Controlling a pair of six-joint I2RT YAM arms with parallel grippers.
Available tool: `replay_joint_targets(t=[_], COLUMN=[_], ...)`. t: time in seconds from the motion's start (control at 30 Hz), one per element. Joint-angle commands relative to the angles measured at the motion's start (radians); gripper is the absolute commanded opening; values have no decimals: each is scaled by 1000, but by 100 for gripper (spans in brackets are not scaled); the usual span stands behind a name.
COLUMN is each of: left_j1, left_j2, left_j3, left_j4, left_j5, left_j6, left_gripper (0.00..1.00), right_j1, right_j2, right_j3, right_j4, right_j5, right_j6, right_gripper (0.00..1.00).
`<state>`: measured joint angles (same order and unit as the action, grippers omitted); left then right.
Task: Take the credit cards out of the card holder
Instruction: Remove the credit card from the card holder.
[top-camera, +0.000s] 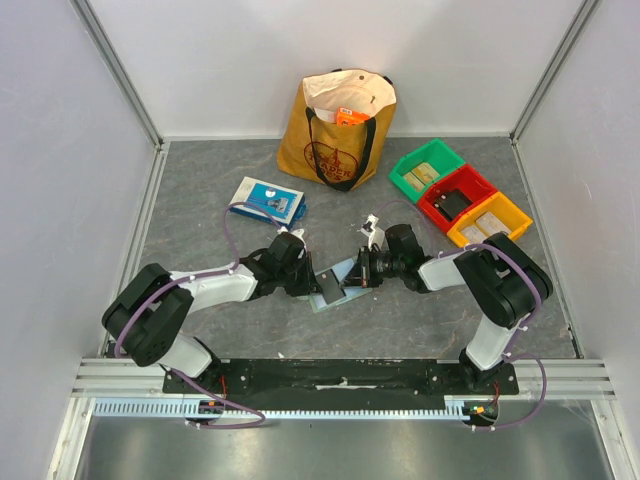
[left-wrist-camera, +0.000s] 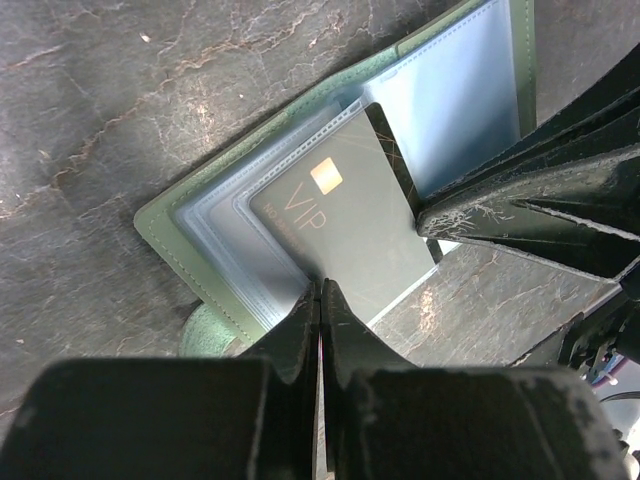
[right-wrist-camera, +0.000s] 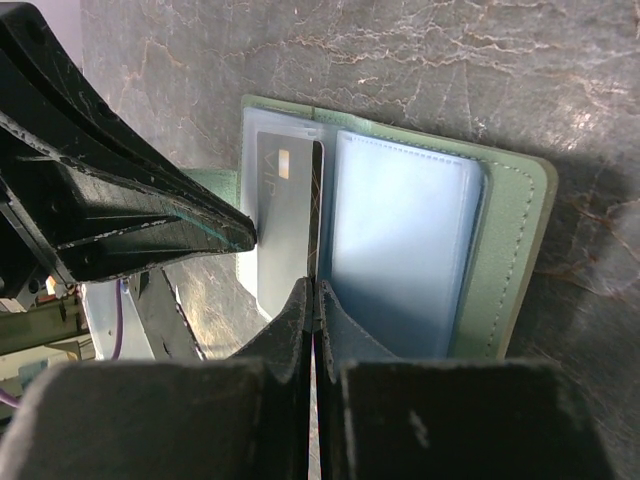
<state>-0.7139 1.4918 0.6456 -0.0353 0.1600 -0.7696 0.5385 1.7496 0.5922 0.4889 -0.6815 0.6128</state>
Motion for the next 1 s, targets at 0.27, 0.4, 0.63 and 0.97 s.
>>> replay_joint_targets(t=[0.27,0.4,0.63,0.97], left_j1=[-2,-4,-2,-2], left_j2=[21,13,15,18], left_j3=[-34,-41,-40,-43], left_j4=[-14,-25,-29,-31], left_j5=[-48,-57,-56,-56], left_j6=[-11,-8,-3,-2], left_gripper=[2,2,2,2], right_j1=[-6,-14,-15,-44], right_j2=[14,34,51,65], right_j3=[50,57,61,57], right_j4=[31,69,103,106], right_j5=[26,16,0,-24], right_j6=[28,57,77,73], right_gripper=[21,20,15,0])
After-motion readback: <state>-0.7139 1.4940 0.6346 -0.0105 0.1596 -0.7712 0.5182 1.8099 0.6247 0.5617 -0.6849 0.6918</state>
